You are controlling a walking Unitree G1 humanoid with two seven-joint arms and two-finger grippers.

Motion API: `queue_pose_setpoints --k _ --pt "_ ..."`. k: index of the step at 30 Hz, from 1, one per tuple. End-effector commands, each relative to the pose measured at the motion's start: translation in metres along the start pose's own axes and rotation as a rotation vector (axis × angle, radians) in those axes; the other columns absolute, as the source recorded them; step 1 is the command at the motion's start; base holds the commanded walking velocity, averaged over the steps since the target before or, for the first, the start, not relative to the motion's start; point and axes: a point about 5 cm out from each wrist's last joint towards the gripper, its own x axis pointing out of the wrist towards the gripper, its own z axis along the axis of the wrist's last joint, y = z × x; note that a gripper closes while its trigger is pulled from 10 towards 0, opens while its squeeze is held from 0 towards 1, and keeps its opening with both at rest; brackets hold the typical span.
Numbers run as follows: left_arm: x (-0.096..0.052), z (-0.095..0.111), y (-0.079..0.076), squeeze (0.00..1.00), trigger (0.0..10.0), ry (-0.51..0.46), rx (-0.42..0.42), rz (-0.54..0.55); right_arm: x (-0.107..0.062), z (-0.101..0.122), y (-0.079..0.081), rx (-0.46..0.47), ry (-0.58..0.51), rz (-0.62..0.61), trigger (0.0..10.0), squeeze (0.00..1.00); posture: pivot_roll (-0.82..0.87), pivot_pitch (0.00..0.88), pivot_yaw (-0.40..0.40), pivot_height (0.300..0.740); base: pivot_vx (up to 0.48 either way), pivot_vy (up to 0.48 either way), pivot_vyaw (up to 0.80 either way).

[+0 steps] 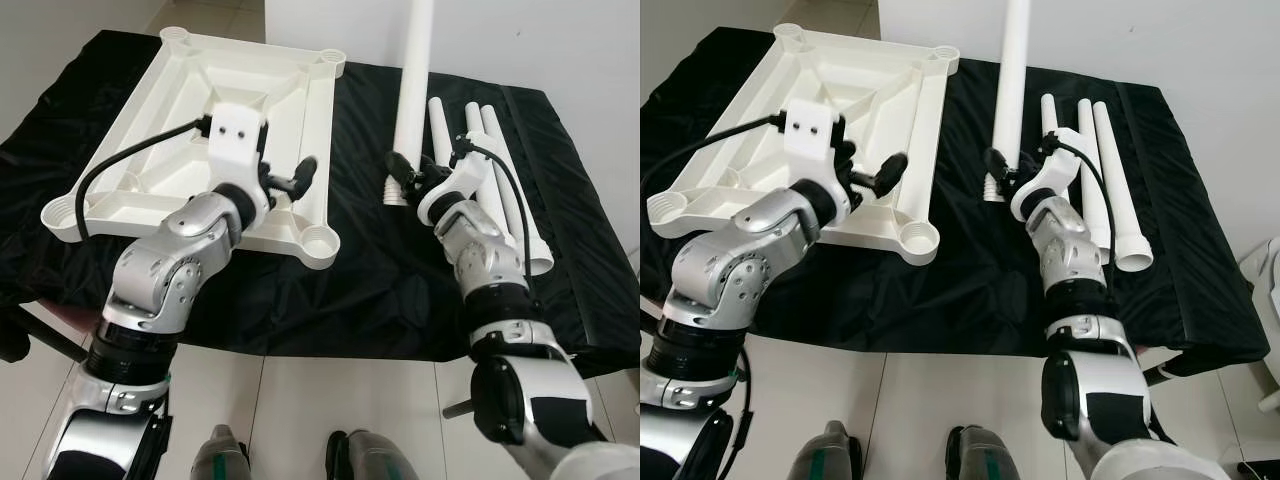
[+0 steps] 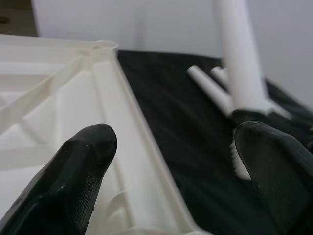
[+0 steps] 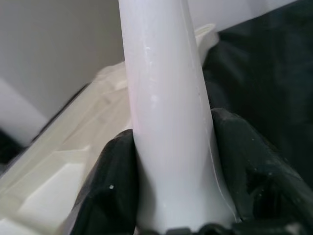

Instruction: Building children table

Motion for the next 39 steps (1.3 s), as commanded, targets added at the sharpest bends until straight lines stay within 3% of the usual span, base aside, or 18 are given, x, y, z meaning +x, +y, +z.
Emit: queue_pose_setpoints --k 1,6,8,11,17,25,31,39 --pt "0.002 0.005 -0.017 0.00 10.0 -0.007 -0.046 -0.331 -0.001 0.007 0.008 -0.022 -0.060 0.063 10.0 0.00 0.00 0.000 -0.072 0.740 0.000 0.000 0.00" --pt "0.008 0.016 -0.019 0.00 10.0 -0.024 -0.135 -0.373 -0.005 0.007 0.021 -0.099 -0.102 0.156 10.0 0.00 0.00 0.000 -0.061 0.740 0.000 0.000 0.00" --pt "0.008 0.016 -0.019 0.00 10.0 -0.024 -0.135 -0.373 -0.005 0.007 0.021 -0.099 -0.102 0.156 10.0 0.00 0.00 0.000 -0.061 0.740 0.000 0.000 0.00" --pt "0.012 0.019 -0.021 0.00 10.0 -0.004 -0.162 -0.431 -0.015 0.003 0.033 -0.135 -0.148 0.271 10.0 0.00 0.00 0.000 -0.055 0.740 0.000 0.000 0.00" --pt "0.016 0.019 -0.020 0.00 10.0 0.010 -0.170 -0.440 -0.023 -0.003 0.037 -0.161 -0.139 0.330 10.0 0.00 -0.01 0.000 -0.055 0.740 0.000 0.000 0.00" --pt "0.023 0.042 -0.014 0.00 10.0 -0.052 -0.236 -0.458 -0.034 -0.017 0.045 -0.203 -0.092 0.420 10.0 0.00 0.00 0.000 -0.058 0.740 0.000 0.000 0.00" --pt "0.023 0.048 -0.015 0.00 10.0 -0.063 -0.238 -0.475 -0.036 -0.018 0.046 -0.208 -0.089 0.437 10.0 0.00 0.00 0.000 -0.058 0.740 0.000 0.000 0.00" --pt "0.026 0.069 -0.007 0.00 10.0 -0.092 -0.304 -0.505 -0.046 -0.023 0.052 -0.261 -0.075 0.527 10.0 0.00 -0.01 0.000 -0.055 0.740 0.000 0.000 0.00"
